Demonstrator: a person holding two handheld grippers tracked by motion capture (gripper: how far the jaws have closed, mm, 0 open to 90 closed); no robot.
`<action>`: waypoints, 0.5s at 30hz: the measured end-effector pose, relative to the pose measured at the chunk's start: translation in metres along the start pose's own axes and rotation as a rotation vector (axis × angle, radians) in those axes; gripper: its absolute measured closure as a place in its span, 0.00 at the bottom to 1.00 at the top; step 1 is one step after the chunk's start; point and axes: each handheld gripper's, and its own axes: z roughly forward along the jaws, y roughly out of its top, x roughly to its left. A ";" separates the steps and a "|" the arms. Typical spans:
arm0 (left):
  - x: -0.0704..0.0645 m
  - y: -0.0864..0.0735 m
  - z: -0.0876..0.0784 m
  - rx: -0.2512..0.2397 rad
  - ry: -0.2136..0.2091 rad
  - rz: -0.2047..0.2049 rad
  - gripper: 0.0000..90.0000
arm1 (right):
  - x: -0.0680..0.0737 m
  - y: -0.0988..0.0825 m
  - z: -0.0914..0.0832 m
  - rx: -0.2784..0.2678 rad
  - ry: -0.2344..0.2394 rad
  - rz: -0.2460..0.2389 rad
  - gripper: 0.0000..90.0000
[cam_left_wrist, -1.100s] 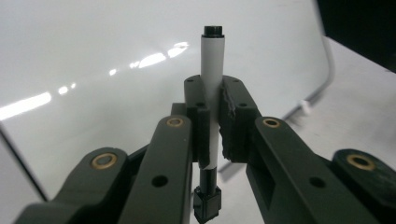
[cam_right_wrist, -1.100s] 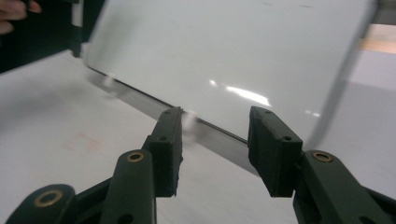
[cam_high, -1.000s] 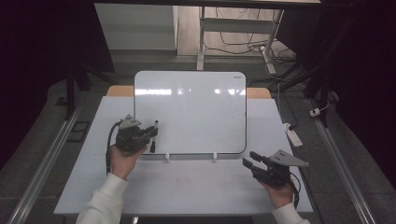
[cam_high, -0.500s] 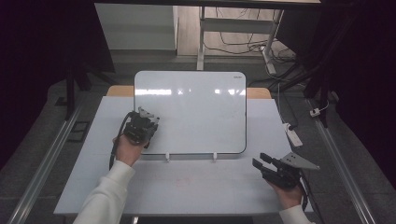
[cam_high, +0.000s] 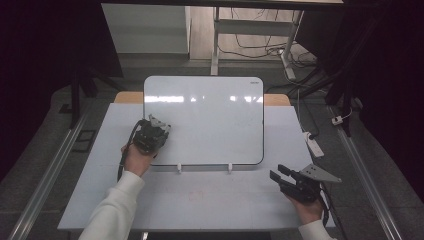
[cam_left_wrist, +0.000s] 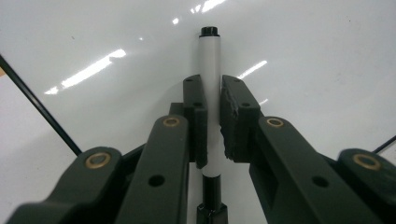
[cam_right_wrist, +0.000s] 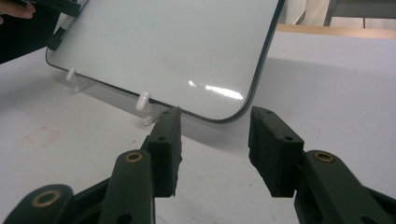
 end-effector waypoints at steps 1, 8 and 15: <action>0.000 0.000 0.000 -0.002 -0.001 0.005 0.88 | 0.000 0.000 0.000 0.000 0.000 -0.001 0.60; -0.001 -0.002 -0.004 -0.031 -0.012 0.026 0.77 | 0.000 0.000 0.000 -0.003 0.000 -0.003 0.60; -0.005 -0.017 -0.036 -0.137 -0.098 0.032 0.56 | -0.002 -0.002 0.001 0.007 0.006 -0.015 0.59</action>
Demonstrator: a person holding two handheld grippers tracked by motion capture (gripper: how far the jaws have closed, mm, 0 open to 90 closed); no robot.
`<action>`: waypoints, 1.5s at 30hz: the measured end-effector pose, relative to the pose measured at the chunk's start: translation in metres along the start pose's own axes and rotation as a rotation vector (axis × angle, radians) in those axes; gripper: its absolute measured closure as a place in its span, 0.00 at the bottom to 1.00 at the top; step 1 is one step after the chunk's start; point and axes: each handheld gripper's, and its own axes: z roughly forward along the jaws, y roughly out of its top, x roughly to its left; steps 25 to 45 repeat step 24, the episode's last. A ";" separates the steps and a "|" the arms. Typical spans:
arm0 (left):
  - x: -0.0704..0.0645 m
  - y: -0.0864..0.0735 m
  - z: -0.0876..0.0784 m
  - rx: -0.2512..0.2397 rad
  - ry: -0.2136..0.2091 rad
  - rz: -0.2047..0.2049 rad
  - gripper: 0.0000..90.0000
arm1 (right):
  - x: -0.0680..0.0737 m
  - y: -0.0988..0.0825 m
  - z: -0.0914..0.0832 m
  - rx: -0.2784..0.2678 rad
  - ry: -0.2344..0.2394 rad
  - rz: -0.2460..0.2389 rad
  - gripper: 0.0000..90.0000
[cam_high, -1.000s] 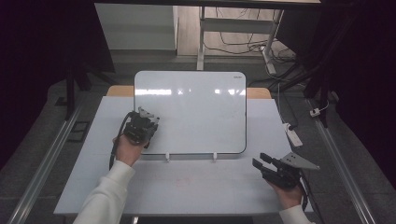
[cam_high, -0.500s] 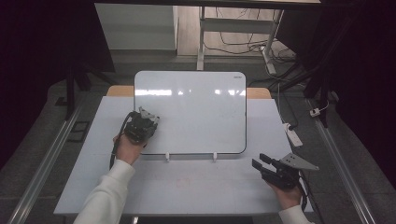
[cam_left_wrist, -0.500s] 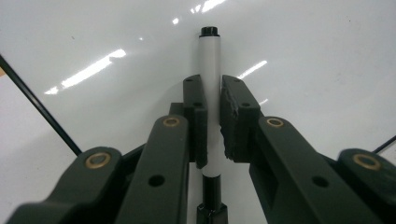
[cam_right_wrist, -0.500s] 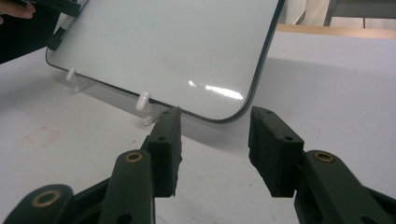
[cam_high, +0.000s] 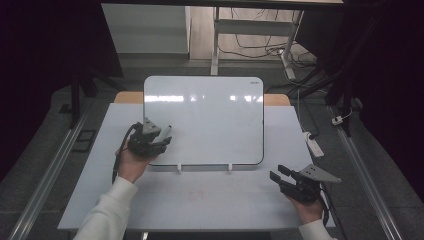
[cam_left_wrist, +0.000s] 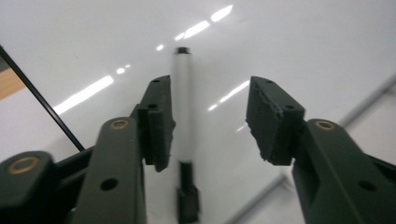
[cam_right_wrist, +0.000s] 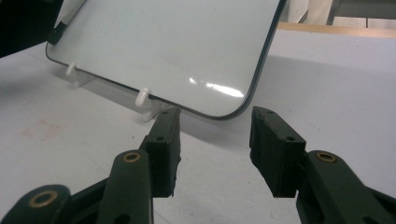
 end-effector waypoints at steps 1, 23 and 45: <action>-0.001 -0.004 -0.006 -0.010 -0.020 -0.005 0.54 | 0.000 0.000 0.000 0.003 0.002 -0.006 0.58; -0.009 -0.117 -0.066 -0.071 -0.224 -0.117 0.38 | 0.004 0.001 0.005 0.053 0.075 -0.152 0.49; -0.009 -0.117 -0.065 -0.069 -0.225 -0.115 0.38 | 0.004 0.002 0.005 0.051 0.079 -0.153 0.48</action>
